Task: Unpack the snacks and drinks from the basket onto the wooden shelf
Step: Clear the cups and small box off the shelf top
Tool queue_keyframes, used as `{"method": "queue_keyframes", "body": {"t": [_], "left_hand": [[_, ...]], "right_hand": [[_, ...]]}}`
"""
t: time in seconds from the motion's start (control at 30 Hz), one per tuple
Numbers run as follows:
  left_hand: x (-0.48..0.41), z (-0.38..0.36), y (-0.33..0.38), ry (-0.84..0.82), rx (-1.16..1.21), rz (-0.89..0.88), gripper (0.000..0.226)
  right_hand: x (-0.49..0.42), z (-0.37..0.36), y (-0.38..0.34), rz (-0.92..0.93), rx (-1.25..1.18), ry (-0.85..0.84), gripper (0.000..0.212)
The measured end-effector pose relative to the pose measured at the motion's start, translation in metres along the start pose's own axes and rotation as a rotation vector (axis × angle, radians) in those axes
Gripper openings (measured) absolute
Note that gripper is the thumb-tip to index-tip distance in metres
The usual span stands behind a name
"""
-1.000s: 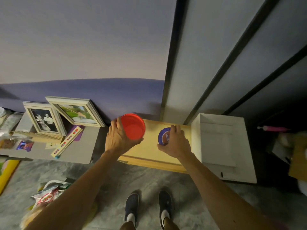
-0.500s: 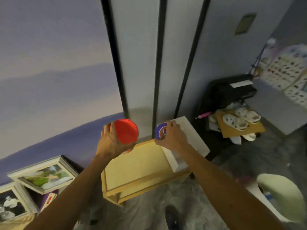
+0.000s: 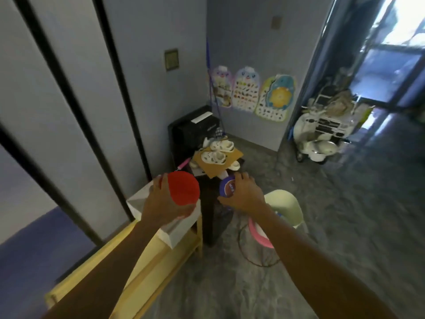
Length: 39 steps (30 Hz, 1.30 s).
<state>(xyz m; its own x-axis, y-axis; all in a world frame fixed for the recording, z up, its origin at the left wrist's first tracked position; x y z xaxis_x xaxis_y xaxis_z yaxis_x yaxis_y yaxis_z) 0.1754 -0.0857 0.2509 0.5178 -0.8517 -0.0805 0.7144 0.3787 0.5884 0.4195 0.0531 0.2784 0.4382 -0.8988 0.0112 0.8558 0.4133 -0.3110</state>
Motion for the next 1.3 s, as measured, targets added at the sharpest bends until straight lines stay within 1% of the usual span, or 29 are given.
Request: {"method": "queue_keyframes", "body": {"t": [0.1, 0.2, 0.27, 0.43, 0.53, 0.73, 0.97, 1.1, 1.2, 1.3], "left_hand": [[0.0, -0.038, 0.064, -0.047, 0.002, -0.101, 0.152], [0.003, -0.079, 0.121, -0.096, 0.004, -0.148, 0.152], [0.008, -0.104, 0.156, -0.123, 0.016, -0.177, 0.151], [0.011, -0.162, 0.222, -0.159, 0.011, -0.233, 0.153], [0.005, -0.192, 0.247, -0.181, -0.008, -0.25, 0.156], [-0.026, -0.246, 0.279, -0.24, -0.04, -0.274, 0.161], [-0.099, -0.328, 0.292, -0.309, -0.03, -0.258, 0.164], [-0.145, -0.382, 0.291, -0.376, -0.023, -0.2, 0.167], [-0.174, -0.417, 0.288, -0.428, -0.026, -0.161, 0.166], [-0.197, -0.451, 0.281, -0.462, -0.031, -0.121, 0.16]], "right_hand": [[0.015, 0.02, 0.069, -0.072, 0.025, 0.037, 0.106], [0.031, 0.037, 0.134, -0.148, 0.021, 0.058, 0.102], [0.041, 0.045, 0.174, -0.184, 0.03, 0.07, 0.104], [0.056, 0.06, 0.261, -0.282, 0.02, 0.061, 0.113], [0.062, 0.058, 0.306, -0.34, -0.01, 0.034, 0.111], [0.044, 0.046, 0.365, -0.401, -0.028, 0.029, 0.106], [-0.029, 0.017, 0.411, -0.415, 0.012, 0.014, 0.112], [-0.081, -0.013, 0.44, -0.431, 0.029, -0.047, 0.115], [-0.12, -0.033, 0.454, -0.407, 0.035, -0.104, 0.11], [-0.151, -0.057, 0.465, -0.4, 0.009, -0.163, 0.107]]}}
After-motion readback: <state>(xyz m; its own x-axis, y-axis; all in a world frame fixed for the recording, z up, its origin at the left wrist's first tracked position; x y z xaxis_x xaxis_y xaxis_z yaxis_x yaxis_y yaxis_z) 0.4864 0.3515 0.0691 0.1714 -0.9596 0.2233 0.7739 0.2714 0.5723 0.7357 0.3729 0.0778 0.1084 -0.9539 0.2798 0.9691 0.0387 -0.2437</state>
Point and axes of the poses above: each hand's wrist, its own x-axis away from the middle knuckle, its own z-axis out of the back of the hand, y = z × x, the point moved 4 cm from there along -x, towards the middle knuckle, and after that the axes turned 4 degrees about y, right-handed, at the moved point
